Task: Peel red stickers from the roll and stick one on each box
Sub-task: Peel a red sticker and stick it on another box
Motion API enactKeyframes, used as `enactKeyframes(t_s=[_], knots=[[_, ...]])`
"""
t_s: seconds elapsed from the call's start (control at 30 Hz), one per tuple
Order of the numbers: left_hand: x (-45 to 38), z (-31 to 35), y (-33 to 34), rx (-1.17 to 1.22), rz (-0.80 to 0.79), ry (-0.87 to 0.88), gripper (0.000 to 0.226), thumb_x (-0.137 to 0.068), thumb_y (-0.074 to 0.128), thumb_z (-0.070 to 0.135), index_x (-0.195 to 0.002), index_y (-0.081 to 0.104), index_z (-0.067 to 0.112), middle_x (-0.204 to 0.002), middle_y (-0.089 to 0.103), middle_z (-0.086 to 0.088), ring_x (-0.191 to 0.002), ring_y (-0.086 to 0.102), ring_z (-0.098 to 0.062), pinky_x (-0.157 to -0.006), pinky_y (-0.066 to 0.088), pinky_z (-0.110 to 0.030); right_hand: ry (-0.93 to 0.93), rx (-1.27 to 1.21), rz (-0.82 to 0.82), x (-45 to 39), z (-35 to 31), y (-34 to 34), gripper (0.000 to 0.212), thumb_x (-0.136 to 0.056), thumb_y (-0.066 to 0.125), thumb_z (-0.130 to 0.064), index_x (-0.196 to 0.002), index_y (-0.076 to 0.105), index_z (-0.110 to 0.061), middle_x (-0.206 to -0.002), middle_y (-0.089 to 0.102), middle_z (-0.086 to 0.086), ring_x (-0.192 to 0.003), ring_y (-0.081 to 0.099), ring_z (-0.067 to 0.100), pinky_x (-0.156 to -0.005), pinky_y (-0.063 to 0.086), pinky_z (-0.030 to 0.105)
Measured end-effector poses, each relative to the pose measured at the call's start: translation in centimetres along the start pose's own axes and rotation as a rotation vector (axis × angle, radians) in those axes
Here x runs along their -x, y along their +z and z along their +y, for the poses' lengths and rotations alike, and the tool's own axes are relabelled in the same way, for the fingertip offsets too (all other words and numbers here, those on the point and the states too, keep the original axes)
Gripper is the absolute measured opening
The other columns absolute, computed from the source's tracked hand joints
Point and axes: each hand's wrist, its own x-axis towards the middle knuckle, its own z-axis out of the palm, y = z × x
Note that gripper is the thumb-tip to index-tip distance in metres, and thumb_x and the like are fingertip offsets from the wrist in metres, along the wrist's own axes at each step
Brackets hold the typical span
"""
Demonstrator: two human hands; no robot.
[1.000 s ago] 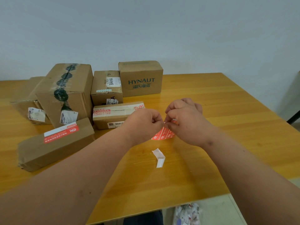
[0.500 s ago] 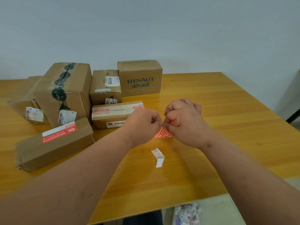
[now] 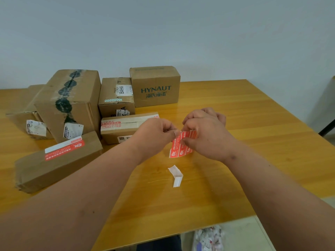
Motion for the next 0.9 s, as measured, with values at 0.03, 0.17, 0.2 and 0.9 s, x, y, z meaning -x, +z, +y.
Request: enactKeyframes(t_s=[0.03,0.17,0.2,0.9], knots=[[0.09,0.0,-0.02,0.036,0.007,-0.003,0.016,-0.095,0.059,0.03,-0.091,0.072,0.021,-0.086,0.071,-0.005,-0.077,0.061,-0.015,-0.072,0.05,-0.029,0.006,-0.002,0.001,-0.06,0.03,0.02,0.007,-0.079,0.071,-0.037,-0.083,0.068,-0.031,-0.111,0.051,-0.019,-0.118,0.031,0.011,-0.095,0.015,0.034],[0.25,-0.03,-0.1,0.071,-0.013,-0.024,0.013,-0.089,0.067,0.033,-0.093,0.072,0.022,-0.087,0.071,-0.002,-0.083,0.065,-0.015,-0.077,0.053,-0.031,0.011,0.006,-0.006,-0.2,0.07,0.06,0.008,-0.081,0.07,-0.037,-0.078,0.066,-0.031,-0.112,0.051,-0.02,-0.119,0.029,0.011,-0.096,0.014,0.035],[0.23,0.02,-0.1,0.044,-0.026,-0.023,0.013,-0.089,0.067,0.033,-0.088,0.071,0.021,-0.083,0.069,-0.005,-0.077,0.061,-0.016,-0.071,0.051,-0.032,0.009,0.005,-0.009,-0.21,0.02,0.05,0.008,-0.08,0.07,-0.037,-0.078,0.066,-0.031,-0.112,0.052,-0.02,-0.119,0.029,0.011,-0.096,0.014,0.034],[-0.39,0.01,0.16,0.116,-0.043,-0.127,0.02,-0.095,0.06,0.027,-0.088,0.07,0.01,-0.085,0.072,-0.004,-0.081,0.062,-0.013,-0.074,0.045,-0.025,0.018,0.024,-0.077,-0.22,-0.08,-0.15,0.02,-0.073,0.075,-0.045,-0.078,0.067,-0.027,-0.118,0.047,-0.019,-0.121,0.025,0.011,-0.097,0.011,0.035]])
